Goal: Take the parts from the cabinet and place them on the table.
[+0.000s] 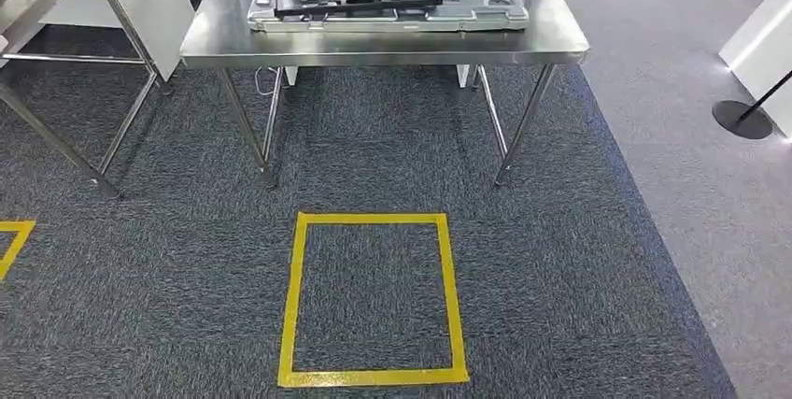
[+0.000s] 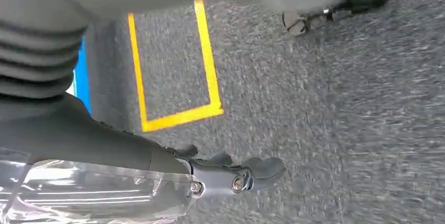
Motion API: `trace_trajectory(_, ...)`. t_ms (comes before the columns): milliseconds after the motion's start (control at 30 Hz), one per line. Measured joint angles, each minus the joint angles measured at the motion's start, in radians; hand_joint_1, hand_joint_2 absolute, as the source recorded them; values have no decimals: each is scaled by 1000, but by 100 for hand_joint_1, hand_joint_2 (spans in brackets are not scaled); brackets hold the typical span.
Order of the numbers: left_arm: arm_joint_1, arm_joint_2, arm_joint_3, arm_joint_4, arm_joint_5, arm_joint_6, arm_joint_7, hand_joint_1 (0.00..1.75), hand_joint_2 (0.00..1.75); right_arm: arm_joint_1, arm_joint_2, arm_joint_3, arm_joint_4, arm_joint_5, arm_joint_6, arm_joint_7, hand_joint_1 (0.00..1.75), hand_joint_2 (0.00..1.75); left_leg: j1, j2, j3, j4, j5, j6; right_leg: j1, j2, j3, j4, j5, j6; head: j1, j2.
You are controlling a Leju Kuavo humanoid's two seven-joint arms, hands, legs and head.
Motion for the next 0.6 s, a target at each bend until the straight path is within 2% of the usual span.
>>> trace_trajectory(33,-1,-1,1,0,0,3,3,0,175,-2,-1,0,0,-1,2,3,0,175,-5,-1,-2,7,-1,-2,-3,0,59,-98,23,13,1,0)
trace_trajectory(67,-3,2,2,0,0,5,5,0,175,-5,0,0,2,-2,4,8,0,175,-14,-1,-11,16,-6,-4,-1,4,69,-125,-4,13,5,0)
trace_trajectory(100,-2,2,2,0,0,6,6,0,175,-5,0,0,3,-2,5,8,0,175,-15,-2,-15,18,-4,-4,-1,6,63,-124,11,-15,2,0)
trace_trajectory(133,-2,2,2,0,-1,6,6,0,175,-5,0,0,3,-4,8,8,0,175,-15,-3,-18,18,-3,-5,1,6,59,-124,16,-11,-4,0)
trace_trajectory(200,0,2,2,0,-3,6,6,0,175,-6,0,-3,3,-9,17,5,0,175,-13,-3,-21,18,1,-11,4,6,57,-123,15,-14,-3,0)
trace_trajectory(233,1,2,3,0,-3,6,6,0,175,-5,-1,-6,3,-11,18,3,0,0,-12,-3,-21,17,1,-12,6,6,56,-123,15,-16,-3,0)
trace_trajectory(267,1,2,3,0,-3,6,6,0,175,-5,-1,-8,3,-12,18,2,0,175,-12,-3,-22,17,2,-14,7,6,56,-122,16,-17,-2,0)
trace_trajectory(467,2,2,3,0,-7,7,9,0,175,-6,-7,-19,3,-26,34,-9,0,175,-6,-3,-22,17,4,-18,10,6,55,-122,17,-22,-3,0)
trace_trajectory(600,14,4,-66,0,40,10,30,0,175,-1,-14,18,1,-76,37,-3,0,175,-6,-3,-22,17,6,-19,11,6,55,-122,18,-24,-2,0)
